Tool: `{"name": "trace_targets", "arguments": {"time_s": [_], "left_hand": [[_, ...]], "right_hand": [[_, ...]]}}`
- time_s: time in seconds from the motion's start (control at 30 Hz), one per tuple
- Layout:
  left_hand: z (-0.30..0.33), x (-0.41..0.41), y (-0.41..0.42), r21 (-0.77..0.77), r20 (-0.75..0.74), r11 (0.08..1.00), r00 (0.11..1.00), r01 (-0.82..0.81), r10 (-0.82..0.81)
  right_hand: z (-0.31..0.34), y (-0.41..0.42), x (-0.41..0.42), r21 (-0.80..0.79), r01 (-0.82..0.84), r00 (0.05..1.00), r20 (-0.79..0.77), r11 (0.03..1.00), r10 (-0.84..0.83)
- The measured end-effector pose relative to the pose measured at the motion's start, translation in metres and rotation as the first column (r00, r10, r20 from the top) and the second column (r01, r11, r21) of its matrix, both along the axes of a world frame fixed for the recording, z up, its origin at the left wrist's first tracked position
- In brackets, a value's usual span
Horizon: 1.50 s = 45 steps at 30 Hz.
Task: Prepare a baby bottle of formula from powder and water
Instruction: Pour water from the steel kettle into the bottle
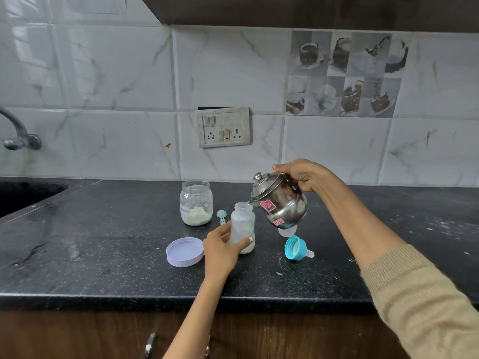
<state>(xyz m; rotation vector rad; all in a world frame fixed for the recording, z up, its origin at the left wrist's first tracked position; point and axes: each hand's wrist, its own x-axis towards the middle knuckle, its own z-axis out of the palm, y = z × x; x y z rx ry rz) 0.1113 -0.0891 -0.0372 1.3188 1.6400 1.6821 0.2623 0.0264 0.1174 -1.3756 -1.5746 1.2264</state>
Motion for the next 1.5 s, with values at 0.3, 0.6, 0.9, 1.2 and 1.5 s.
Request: {"name": "trace_targets", "arguments": {"time_s": [0.3,0.6,0.9,1.2,1.5], "left_hand": [[0.0006,0.0004,-0.0006,-0.001,0.006,1.0,1.0,0.01,-0.01],[-0.0004,0.0005,-0.0012,0.002,0.017,1.0,1.0,0.021,-0.021],[-0.0027,-0.0015,0.0017,0.0,0.013,1.0,1.0,0.017,-0.017],[-0.0038,-0.0017,0.0037,-0.004,0.017,1.0,1.0,0.013,-0.013],[-0.0044,-0.0018,0.0033,0.0,0.006,1.0,1.0,0.01,-0.01]], "right_hand": [[0.002,-0.0013,-0.0022,-0.006,-0.011,1.0,0.011,1.0,0.011],[0.0003,0.0024,-0.0027,-0.004,-0.024,1.0,0.017,1.0,0.024],[0.0007,0.0026,-0.0021,-0.006,-0.026,0.999,0.03,1.0,0.026],[0.0002,0.0019,-0.0016,-0.002,-0.02,1.0,0.022,1.0,0.02],[0.0003,0.0025,-0.0024,-0.003,-0.026,0.999,0.026,1.0,0.026]]}}
